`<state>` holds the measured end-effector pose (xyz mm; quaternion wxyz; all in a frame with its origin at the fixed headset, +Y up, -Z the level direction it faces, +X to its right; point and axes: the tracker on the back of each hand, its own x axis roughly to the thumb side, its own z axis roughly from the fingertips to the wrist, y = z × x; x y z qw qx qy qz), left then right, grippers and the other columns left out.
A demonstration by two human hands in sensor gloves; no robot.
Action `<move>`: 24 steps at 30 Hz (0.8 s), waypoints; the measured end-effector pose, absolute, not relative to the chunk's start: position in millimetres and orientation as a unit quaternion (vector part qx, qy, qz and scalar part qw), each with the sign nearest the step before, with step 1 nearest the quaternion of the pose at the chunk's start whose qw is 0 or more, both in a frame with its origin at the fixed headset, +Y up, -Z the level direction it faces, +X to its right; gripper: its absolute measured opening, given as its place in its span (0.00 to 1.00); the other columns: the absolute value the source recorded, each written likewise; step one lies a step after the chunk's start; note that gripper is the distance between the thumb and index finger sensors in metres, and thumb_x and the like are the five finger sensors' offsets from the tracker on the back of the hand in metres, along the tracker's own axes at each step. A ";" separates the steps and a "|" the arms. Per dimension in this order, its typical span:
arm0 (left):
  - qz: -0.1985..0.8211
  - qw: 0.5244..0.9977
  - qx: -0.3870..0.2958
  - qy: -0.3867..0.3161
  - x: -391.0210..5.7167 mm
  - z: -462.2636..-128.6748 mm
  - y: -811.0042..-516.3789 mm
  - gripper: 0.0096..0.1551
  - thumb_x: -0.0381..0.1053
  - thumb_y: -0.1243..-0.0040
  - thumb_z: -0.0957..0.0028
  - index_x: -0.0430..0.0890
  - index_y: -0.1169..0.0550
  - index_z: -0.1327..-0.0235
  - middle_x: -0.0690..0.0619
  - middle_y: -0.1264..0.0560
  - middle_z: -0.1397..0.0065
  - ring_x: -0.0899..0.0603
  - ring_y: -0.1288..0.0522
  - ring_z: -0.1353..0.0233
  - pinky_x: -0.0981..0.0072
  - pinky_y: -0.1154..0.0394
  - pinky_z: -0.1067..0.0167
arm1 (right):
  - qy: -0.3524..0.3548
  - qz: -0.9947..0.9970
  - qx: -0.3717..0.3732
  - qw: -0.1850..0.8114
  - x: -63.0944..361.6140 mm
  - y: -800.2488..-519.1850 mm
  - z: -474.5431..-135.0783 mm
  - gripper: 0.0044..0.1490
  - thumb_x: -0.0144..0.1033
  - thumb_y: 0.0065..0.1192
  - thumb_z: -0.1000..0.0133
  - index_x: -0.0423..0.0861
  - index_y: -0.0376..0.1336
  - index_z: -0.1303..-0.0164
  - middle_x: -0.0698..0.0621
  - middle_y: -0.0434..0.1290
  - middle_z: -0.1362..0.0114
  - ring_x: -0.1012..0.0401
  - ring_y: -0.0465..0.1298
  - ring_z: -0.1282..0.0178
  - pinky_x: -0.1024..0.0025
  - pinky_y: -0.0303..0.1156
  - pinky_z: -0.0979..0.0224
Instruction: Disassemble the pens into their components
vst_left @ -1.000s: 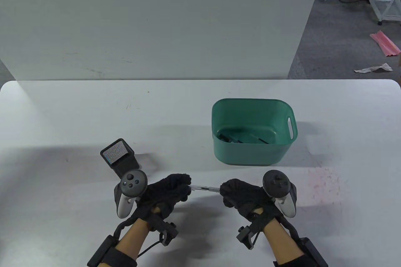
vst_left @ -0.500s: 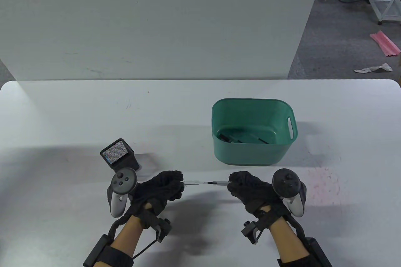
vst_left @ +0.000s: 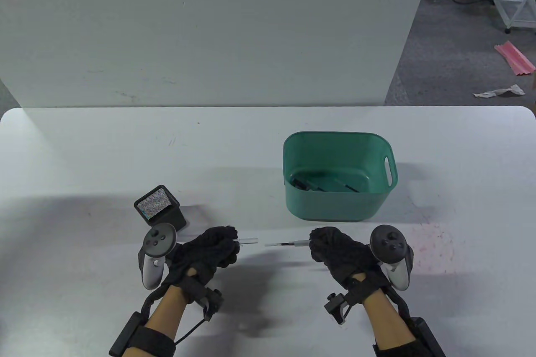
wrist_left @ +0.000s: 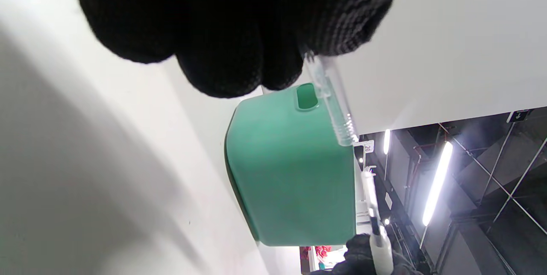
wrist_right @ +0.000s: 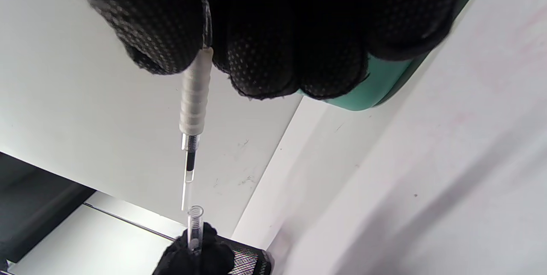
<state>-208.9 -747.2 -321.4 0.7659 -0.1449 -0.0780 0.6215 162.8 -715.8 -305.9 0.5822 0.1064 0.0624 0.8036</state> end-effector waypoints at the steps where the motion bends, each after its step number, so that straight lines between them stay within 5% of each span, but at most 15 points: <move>1: 0.624 0.762 -0.155 -0.079 -208.3 -321.3 -747.8 0.23 0.53 0.35 0.46 0.57 0.23 0.36 0.50 0.16 0.38 0.45 0.13 0.45 0.43 0.19 0.42 | 0.063 0.803 0.107 0.584 162.6 -715.7 -305.7 0.30 0.46 0.63 0.42 0.40 0.64 0.37 0.46 0.77 0.47 0.47 0.76 0.44 0.48 0.74 0.42; 24: 0.632 0.731 -0.229 -0.119 -187.7 -318.1 -753.2 0.24 0.55 0.35 0.46 0.57 0.24 0.36 0.51 0.17 0.37 0.46 0.13 0.45 0.44 0.19 0.42 | 0.051 0.804 0.123 0.579 157.0 -712.4 -301.3 0.30 0.47 0.63 0.42 0.40 0.64 0.37 0.46 0.77 0.47 0.47 0.76 0.44 0.48 0.74 0.42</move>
